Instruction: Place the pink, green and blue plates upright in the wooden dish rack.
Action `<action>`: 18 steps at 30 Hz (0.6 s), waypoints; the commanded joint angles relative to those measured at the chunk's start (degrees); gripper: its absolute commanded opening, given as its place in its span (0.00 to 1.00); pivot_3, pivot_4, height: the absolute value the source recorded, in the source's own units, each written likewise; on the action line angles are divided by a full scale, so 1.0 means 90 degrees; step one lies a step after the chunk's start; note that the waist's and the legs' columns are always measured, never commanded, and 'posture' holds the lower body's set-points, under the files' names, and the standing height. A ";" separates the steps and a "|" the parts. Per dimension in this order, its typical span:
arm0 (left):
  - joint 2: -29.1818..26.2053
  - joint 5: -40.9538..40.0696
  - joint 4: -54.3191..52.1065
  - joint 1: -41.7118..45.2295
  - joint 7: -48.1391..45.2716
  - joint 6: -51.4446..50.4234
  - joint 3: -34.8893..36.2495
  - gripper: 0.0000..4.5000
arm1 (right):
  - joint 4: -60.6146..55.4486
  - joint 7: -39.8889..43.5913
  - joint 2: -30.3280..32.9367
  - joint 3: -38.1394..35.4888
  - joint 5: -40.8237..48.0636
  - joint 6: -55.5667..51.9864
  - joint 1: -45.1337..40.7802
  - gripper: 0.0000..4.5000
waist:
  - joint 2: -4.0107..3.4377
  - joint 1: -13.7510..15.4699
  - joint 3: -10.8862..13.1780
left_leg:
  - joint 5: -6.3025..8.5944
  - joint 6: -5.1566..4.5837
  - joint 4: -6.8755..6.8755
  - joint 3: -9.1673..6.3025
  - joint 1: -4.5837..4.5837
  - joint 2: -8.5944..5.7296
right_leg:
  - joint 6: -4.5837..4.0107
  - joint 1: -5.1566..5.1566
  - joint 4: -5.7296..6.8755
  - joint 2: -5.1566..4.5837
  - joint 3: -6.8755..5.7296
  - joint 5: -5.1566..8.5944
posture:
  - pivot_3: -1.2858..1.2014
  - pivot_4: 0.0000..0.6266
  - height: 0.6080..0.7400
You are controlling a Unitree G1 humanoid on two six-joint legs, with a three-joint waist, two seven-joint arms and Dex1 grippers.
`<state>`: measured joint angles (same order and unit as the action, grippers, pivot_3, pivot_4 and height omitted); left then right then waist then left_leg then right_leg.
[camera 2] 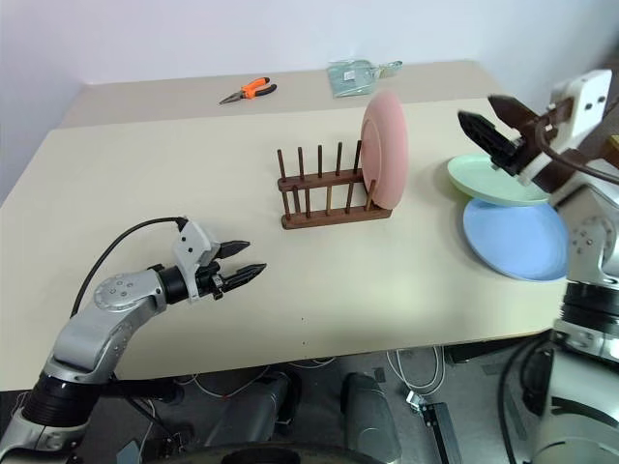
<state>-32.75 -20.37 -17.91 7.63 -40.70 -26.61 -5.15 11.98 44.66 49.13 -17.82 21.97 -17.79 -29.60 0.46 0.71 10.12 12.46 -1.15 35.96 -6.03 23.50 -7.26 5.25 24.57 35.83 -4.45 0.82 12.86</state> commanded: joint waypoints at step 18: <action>0.0160 0.0348 0.0047 0.0132 -0.0107 0.0201 -0.0090 0.66 | 0.4303 -0.2046 0.0777 0.3111 -0.4958 0.4160 -0.1200 0.11 | -0.0052 -0.0021 0.0019 | -0.0003 -0.0002 0.0006 0.0022 -0.0002 0.0001 | 0.0001 0.0005 0.0009 0.0000 0.0008 -0.0001 | 0.52 0.24 0.91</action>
<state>-31.26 -17.43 -15.76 9.04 -41.81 -25.71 -6.73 50.69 27.79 55.78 10.85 -22.36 18.22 -38.62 -0.01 0.53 10.29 12.43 -1.17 36.01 -5.84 23.48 -7.25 5.26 24.62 35.91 -4.45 0.89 12.85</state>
